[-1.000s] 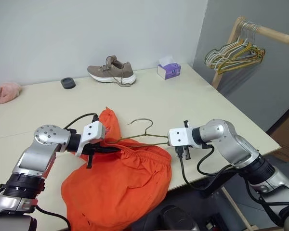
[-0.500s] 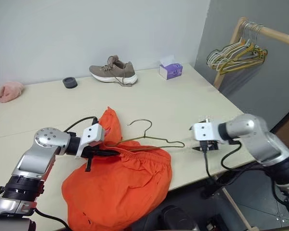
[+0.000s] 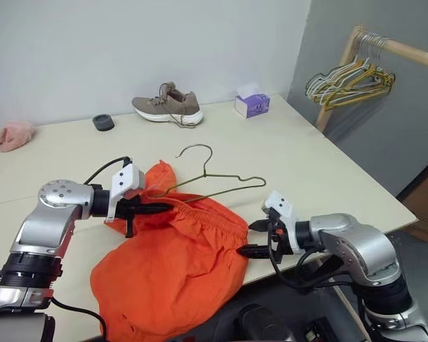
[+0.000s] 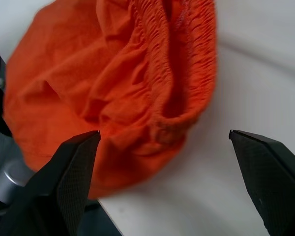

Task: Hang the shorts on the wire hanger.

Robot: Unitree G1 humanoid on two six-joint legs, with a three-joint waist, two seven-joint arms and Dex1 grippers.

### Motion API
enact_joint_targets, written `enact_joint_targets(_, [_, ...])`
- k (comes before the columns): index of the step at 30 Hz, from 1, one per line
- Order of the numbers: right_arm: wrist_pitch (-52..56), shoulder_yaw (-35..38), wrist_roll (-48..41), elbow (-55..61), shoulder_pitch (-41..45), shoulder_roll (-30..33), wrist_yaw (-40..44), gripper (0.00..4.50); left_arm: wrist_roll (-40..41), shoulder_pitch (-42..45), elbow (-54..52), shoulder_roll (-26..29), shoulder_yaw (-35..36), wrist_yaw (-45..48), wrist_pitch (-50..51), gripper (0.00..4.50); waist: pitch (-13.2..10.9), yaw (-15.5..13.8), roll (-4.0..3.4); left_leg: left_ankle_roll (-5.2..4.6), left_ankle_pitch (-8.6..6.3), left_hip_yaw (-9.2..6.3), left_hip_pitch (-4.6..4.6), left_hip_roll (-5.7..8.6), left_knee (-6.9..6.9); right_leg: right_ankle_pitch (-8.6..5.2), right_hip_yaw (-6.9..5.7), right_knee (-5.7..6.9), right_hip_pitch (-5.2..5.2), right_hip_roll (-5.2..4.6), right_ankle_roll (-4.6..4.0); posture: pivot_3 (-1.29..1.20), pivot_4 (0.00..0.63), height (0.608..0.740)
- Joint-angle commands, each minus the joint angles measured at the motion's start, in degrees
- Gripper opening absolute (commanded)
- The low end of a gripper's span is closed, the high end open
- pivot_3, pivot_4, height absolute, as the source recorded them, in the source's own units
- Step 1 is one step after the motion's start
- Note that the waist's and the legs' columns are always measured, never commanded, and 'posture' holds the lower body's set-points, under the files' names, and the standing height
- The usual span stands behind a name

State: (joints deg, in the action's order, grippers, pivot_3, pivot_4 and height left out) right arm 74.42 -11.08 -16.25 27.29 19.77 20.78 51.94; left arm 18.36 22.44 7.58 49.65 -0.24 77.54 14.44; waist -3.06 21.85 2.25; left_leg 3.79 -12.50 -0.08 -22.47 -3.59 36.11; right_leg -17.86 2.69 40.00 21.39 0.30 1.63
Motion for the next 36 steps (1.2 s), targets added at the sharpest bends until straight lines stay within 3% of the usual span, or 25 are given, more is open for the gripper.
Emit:
enact_joint_targets(1, [3.3,1.1,-3.7,-0.3,2.0,-2.8,-3.4,4.47,1.4,2.3,-0.1,-0.2,2.0,-0.6,-0.3,0.00,0.0,0.0,0.00,0.00,0.00,0.01,0.00,0.00,0.00,0.00,0.00,0.00,0.00,0.00,0.00,-0.33,0.000,0.740])
enact_joint_targets(4, [4.3,0.2,-5.9,-1.4,2.8,-5.0,-5.1,4.47,1.3,2.5,0.0,-0.3,2.0,-0.9,-0.4,0.00,0.0,0.0,0.00,0.00,0.00,0.01,0.01,-0.01,0.00,0.00,0.01,0.01,0.01,0.00,0.00,-0.32,0.000,0.740])
enact_joint_targets(7, [1.3,-2.0,-5.1,-3.9,2.9,-5.5,-7.9,3.91,1.5,2.2,-0.4,-0.4,2.3,-1.3,-0.2,0.00,0.0,0.1,-0.01,-0.01,0.00,0.00,-0.01,-0.02,-0.03,0.00,0.00,0.00,0.03,0.00,0.00,-0.32,0.000,0.740])
enact_joint_targets(18, [-14.3,-3.9,-1.4,-8.1,2.5,2.7,-11.6,0.08,9.3,-2.3,-7.7,-0.3,7.9,-5.4,9.6,0.00,0.0,-0.4,0.00,-0.01,0.00,0.01,-0.07,-0.02,-0.02,0.00,0.00,-0.03,0.08,0.00,0.00,-0.30,0.000,0.740])
enact_joint_targets(25, [-18.5,1.6,-2.2,-15.1,7.2,7.7,-9.2,0.04,18.6,-7.5,-15.1,5.6,12.2,-1.6,21.7,0.00,0.0,-0.8,0.01,0.00,0.00,0.05,-0.05,0.01,-0.01,0.00,0.04,-0.04,0.06,0.00,0.00,-0.29,0.000,0.740])
enact_joint_targets(36, [-20.8,3.0,-3.0,-20.9,10.1,12.3,-7.1,0.04,19.0,-10.0,-14.9,12.4,12.8,3.9,20.7,0.00,-0.1,-1.3,-0.05,-0.01,0.00,0.08,-0.05,-0.01,-0.05,-0.06,-0.01,-0.04,0.07,0.02,-0.10,-0.28,0.000,0.740])
